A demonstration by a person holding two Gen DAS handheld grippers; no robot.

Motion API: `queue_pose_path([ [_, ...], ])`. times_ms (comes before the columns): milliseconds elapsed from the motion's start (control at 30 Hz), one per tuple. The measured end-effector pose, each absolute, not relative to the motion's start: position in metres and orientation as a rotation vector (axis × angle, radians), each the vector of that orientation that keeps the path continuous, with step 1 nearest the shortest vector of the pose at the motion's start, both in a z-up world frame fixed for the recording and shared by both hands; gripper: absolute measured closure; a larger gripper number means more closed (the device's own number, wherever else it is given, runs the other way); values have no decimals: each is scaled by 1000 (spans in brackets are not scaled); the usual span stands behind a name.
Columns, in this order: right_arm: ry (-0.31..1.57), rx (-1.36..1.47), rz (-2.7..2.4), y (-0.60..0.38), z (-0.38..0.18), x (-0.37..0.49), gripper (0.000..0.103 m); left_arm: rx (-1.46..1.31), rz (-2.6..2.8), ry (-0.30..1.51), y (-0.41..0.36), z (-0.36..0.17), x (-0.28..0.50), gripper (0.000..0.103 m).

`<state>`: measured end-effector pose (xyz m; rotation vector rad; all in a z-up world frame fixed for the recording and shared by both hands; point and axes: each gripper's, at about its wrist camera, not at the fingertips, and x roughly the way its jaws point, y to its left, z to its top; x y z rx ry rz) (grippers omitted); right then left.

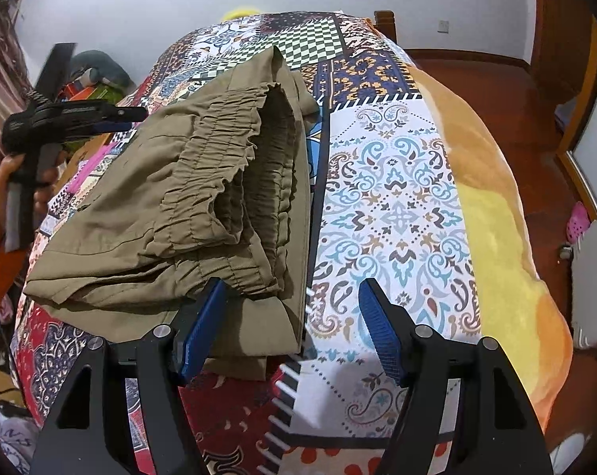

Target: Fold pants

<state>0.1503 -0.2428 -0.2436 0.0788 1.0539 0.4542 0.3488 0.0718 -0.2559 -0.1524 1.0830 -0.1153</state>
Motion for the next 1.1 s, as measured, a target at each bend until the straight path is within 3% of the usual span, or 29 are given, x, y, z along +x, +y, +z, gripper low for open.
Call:
queue_pose_path([
  [400,1051,66,443,-242,-248,172,37,-225,-231,1115,71,-286,386,52],
  [467,1047,61,440,-242,-248,175,37,-234,-241,1119,71,-288,391,56],
  [600,1043,62,429,-244,-249,180,37,-226,-219,1117,72,-287,395,80],
  [733,1039,55,422,-240,-247,185,37,-268,-217,1109,79,-284,389,90],
  [1100,987,43,405,-242,-225,177,37,-91,-147,1027,86,-246,317,94],
])
